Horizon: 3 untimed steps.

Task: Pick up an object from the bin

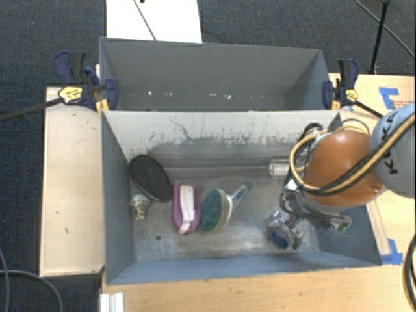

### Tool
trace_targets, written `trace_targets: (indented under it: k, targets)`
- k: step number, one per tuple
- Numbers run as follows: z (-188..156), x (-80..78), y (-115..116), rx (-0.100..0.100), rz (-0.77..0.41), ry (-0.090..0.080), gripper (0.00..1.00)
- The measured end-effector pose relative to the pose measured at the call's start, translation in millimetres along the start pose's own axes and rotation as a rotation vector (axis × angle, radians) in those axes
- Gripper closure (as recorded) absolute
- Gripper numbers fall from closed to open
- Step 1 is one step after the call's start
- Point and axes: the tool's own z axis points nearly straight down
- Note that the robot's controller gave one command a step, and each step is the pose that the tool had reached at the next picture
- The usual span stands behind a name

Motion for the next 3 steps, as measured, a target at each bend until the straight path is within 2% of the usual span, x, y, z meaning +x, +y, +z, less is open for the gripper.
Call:
trace_targets:
  k: [1, 2, 3]
  targets:
    - [-0.8, -2.9, 5.7, 0.003, 0.47, 0.0, 1.0]
    - [-71.6, -1.3, -2.1, 0.006, 0.441, -0.008, 1.0]
    - [-147.7, -3.7, -1.0, 0.007, 0.467, -0.01, 1.0]
